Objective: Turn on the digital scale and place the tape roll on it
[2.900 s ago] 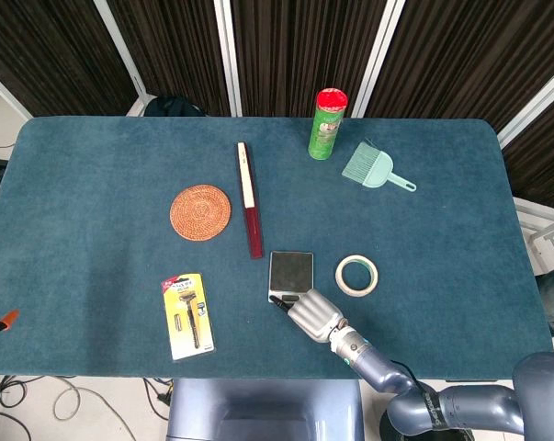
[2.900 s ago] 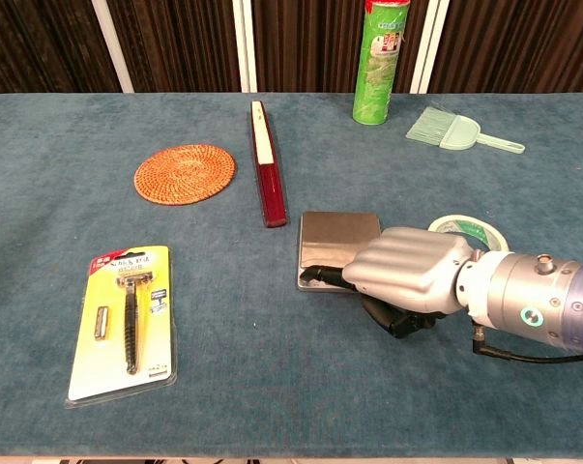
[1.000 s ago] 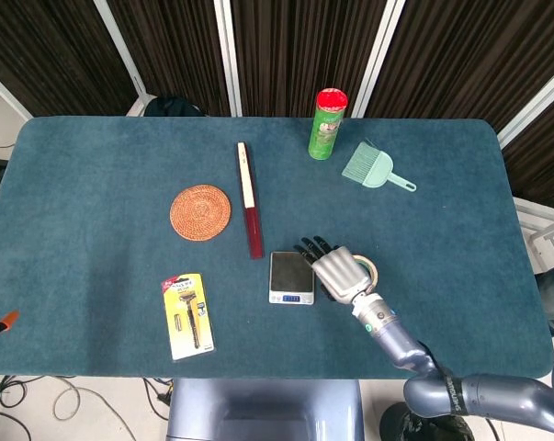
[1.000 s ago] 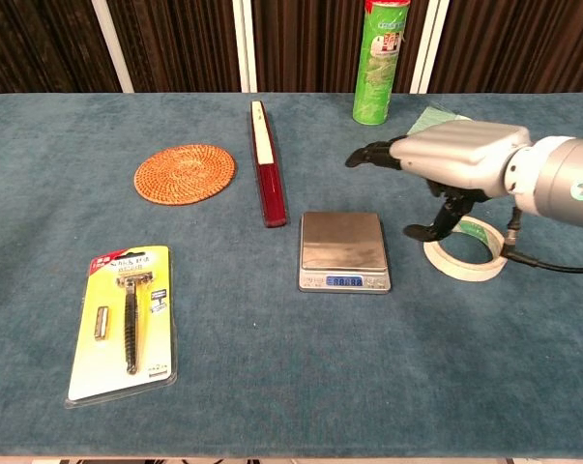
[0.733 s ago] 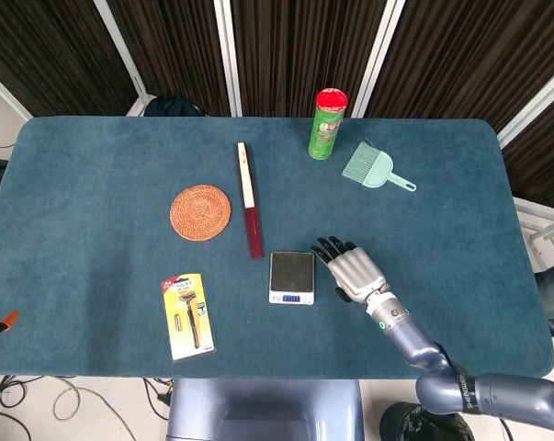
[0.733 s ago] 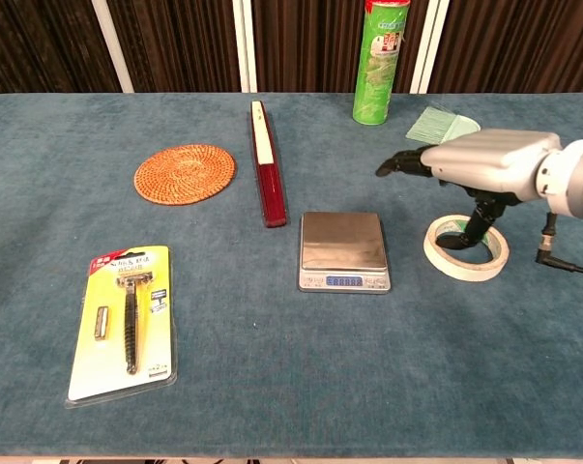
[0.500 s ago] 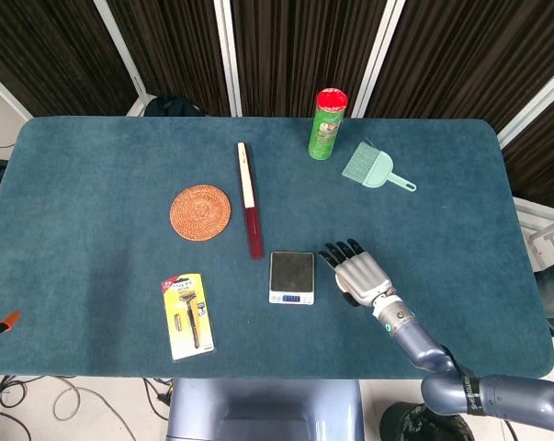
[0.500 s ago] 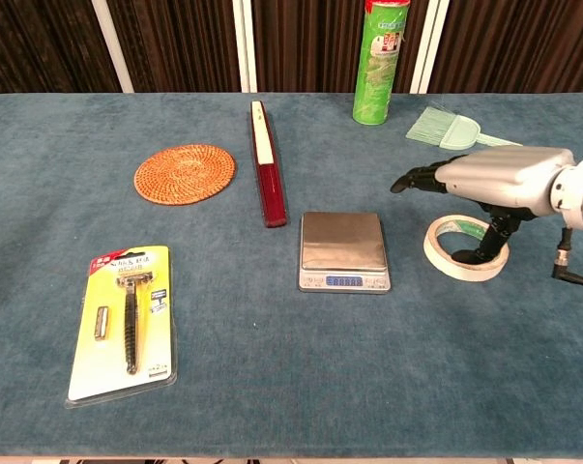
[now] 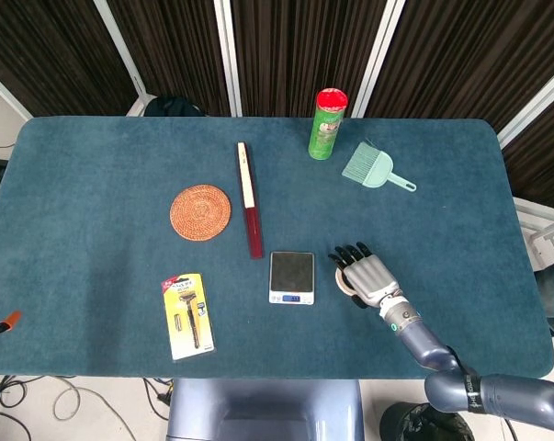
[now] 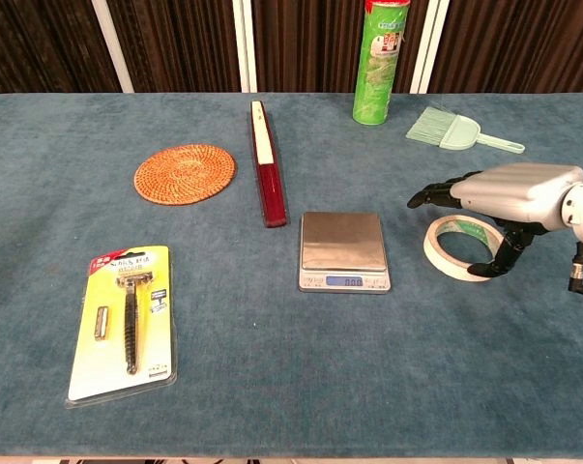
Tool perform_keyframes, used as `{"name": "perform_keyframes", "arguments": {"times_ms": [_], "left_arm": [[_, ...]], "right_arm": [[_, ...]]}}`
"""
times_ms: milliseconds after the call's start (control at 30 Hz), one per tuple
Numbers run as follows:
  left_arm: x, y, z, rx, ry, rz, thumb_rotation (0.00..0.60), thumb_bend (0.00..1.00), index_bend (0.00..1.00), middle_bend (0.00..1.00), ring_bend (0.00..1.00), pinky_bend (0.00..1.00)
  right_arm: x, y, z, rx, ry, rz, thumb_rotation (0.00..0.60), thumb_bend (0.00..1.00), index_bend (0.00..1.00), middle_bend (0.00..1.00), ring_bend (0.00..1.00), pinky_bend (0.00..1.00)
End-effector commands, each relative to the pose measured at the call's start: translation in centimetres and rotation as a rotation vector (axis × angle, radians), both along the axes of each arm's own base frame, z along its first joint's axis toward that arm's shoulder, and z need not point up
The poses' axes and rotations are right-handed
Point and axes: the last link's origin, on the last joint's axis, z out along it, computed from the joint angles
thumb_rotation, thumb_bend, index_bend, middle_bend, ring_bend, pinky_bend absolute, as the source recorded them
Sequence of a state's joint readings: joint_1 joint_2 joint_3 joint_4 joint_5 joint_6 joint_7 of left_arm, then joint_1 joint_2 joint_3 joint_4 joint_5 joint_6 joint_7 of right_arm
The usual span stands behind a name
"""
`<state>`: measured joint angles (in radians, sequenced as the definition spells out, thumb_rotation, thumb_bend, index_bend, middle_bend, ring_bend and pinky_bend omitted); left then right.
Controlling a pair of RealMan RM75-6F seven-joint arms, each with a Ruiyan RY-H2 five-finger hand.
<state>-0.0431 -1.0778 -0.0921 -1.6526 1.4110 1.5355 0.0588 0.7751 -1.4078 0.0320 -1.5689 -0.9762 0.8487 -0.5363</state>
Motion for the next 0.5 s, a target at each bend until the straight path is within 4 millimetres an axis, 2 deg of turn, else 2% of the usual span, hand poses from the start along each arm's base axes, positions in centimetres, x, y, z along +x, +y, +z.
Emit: {"name": "perform_keyframes", "arguments": {"times_ms": [33, 333, 500], "left_arm": [[0.0, 0.0, 0.0, -0.001, 0.001, 0.0, 0.6, 0.04, 0.0, 0.0, 0.0, 0.0], [0.0, 0.0, -0.1, 0.001, 0.004, 0.003, 0.6, 0.04, 0.0, 0.0, 0.0, 0.0], [0.0, 0.0, -0.1, -0.002, 0.005, 0.004, 0.6, 0.04, 0.0, 0.0, 0.0, 0.0]], "right_arm": [[-0.4, 0.0, -0.2, 0.007, 0.007, -0.01, 0.6, 0.39, 0.0, 0.04, 0.04, 0.05], [-1.1, -0.4, -0.6, 0.01, 0.02, -0.024, 0.6, 0.39, 0.0, 0.04, 0.04, 0.05], [-1.4, -0.5, -0.8, 0.013, 0.036, -0.031, 0.6, 0.39, 0.0, 0.04, 0.11, 0.07]]}}
